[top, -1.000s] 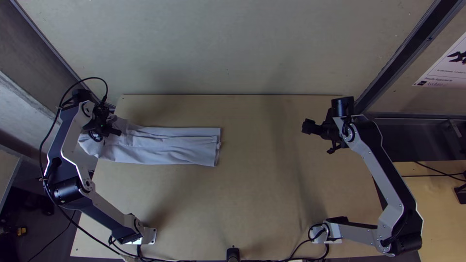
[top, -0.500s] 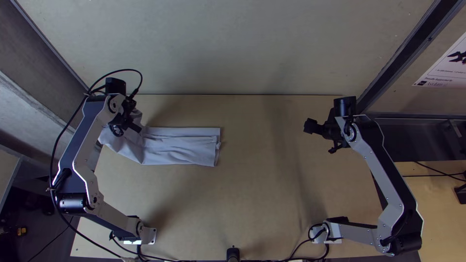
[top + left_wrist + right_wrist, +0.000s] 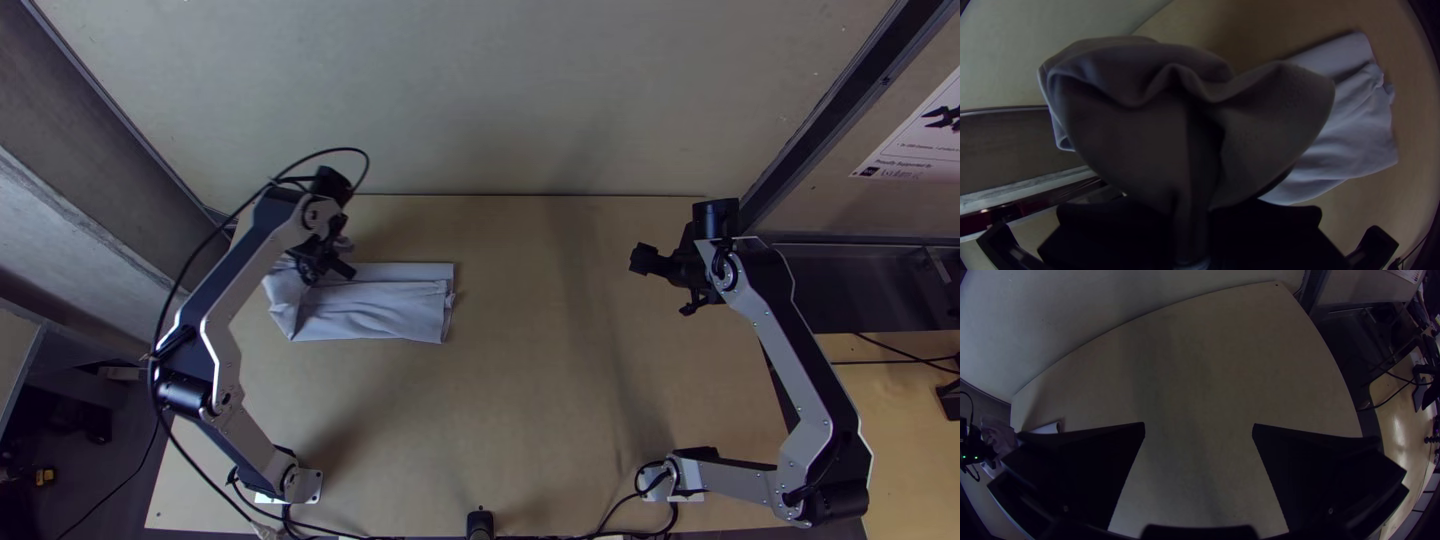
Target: Fold the t-shirt
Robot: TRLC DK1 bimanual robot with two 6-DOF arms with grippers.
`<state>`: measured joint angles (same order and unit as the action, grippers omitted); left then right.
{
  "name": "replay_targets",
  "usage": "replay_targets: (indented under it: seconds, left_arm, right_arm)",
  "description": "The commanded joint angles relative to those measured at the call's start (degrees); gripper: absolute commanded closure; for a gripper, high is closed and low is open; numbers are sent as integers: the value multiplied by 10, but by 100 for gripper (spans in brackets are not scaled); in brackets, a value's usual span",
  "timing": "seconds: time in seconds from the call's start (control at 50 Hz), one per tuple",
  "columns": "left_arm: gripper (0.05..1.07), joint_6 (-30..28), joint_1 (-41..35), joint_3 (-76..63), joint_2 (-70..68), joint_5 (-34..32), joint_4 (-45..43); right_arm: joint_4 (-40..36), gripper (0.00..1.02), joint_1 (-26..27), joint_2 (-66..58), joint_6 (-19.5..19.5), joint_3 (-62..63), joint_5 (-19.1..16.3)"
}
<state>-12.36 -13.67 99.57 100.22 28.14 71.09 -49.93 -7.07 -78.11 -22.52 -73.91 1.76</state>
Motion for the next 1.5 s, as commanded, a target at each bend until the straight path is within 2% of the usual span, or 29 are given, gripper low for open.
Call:
replay_targets:
  seconds: [0.0,0.24,0.82,0.88,0.92,0.96,0.98,1.0,1.02,1.32,1.4,1.48]
  left_arm:
    - [105,54,-29,38,32,8,27]
    - [105,114,-79,116,103,5,82]
    - [104,182,-196,190,204,-32,89]
    - [96,206,-203,215,219,-48,90]
    - [82,222,-205,242,233,-81,90]
    - [50,241,-207,273,251,-117,92]
    - [29,250,-210,284,257,-130,92]
    - [12,256,-214,292,262,-134,92]
    - [8,264,-219,302,268,-135,92]
    - [9,322,-307,319,277,-149,48]
    - [9,335,-311,320,259,-212,26]
    - [9,375,-294,320,233,-337,-7]
  right_arm:
    - [4,4,7,5,-6,13,5]
    - [4,4,32,19,6,30,5]
    - [4,4,43,24,20,53,5]
    - [4,4,43,23,22,58,4]
    - [4,4,43,23,22,61,4]
    - [4,4,43,23,23,64,4]
    - [5,4,42,23,23,65,4]
    - [5,4,42,23,23,67,4]
    - [5,4,42,23,24,68,4]
    - [5,4,49,30,43,82,4]
    - [5,4,50,33,47,83,4]
    - [5,4,50,37,49,85,5]
